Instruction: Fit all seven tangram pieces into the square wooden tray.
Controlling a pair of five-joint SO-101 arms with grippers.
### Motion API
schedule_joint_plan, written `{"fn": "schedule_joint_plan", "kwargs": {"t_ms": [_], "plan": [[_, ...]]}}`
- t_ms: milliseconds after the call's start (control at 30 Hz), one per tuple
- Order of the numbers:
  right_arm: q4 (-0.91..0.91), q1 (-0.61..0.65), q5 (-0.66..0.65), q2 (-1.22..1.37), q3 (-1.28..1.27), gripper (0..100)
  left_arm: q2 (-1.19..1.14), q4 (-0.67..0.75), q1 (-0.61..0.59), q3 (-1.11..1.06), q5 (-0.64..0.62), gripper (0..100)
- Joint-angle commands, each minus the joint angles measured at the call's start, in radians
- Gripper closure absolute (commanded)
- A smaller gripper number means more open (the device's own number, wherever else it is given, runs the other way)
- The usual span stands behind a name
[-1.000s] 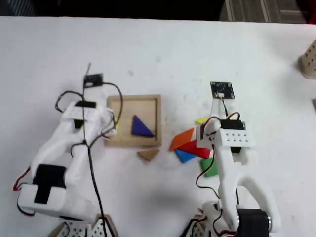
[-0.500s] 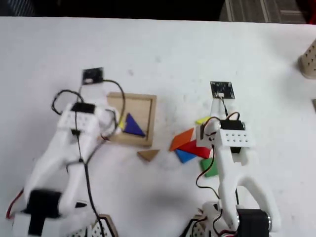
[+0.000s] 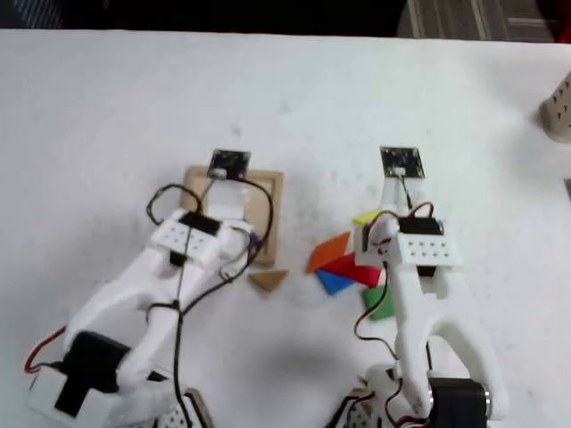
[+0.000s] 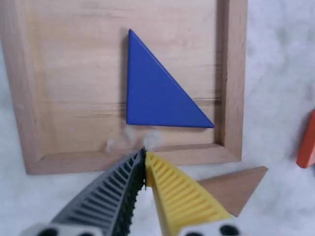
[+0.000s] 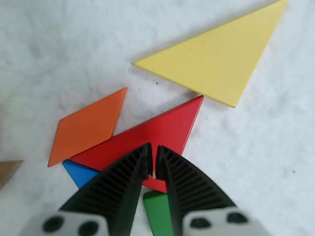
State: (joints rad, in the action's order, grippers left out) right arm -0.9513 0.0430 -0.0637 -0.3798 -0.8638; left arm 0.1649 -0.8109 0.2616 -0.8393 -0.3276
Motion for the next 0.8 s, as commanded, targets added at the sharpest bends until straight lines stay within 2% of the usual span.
{"fn": "schedule_joint_plan", "kwargs": {"t_ms": [0, 167, 300, 400, 500, 633, 700, 767], "plan": [[0.015, -0.002, -0.014, -0.038, 0.008, 97.8, -0.036, 0.026, -0.021, 0.083, -0.003, 98], [0.015, -0.002, -0.014, -0.038, 0.008, 97.8, -0.087, 0.049, -0.136, 0.135, -0.002, 98], [0.015, -0.002, -0.014, -0.038, 0.008, 97.8, -0.153, 0.083, -0.254, 0.213, 0.072, 98], [0.015, -0.002, -0.014, -0.038, 0.008, 97.8, -0.168, 0.077, -0.292, 0.255, 0.074, 98], [0.015, -0.002, -0.014, -0.038, 0.008, 97.8, -0.151, 0.014, -0.263, 0.262, 0.074, 98], [0.015, -0.002, -0.014, -0.038, 0.008, 97.8, -0.018, -0.043, -0.137, 0.201, 0.080, 98], [0.015, -0.002, -0.014, -0.038, 0.008, 97.8, 0.056, -0.005, -0.058, 0.135, 0.081, 98], [0.015, -0.002, -0.014, -0.038, 0.008, 97.8, 0.088, 0.101, 0.002, 0.057, 0.077, 98]]}}
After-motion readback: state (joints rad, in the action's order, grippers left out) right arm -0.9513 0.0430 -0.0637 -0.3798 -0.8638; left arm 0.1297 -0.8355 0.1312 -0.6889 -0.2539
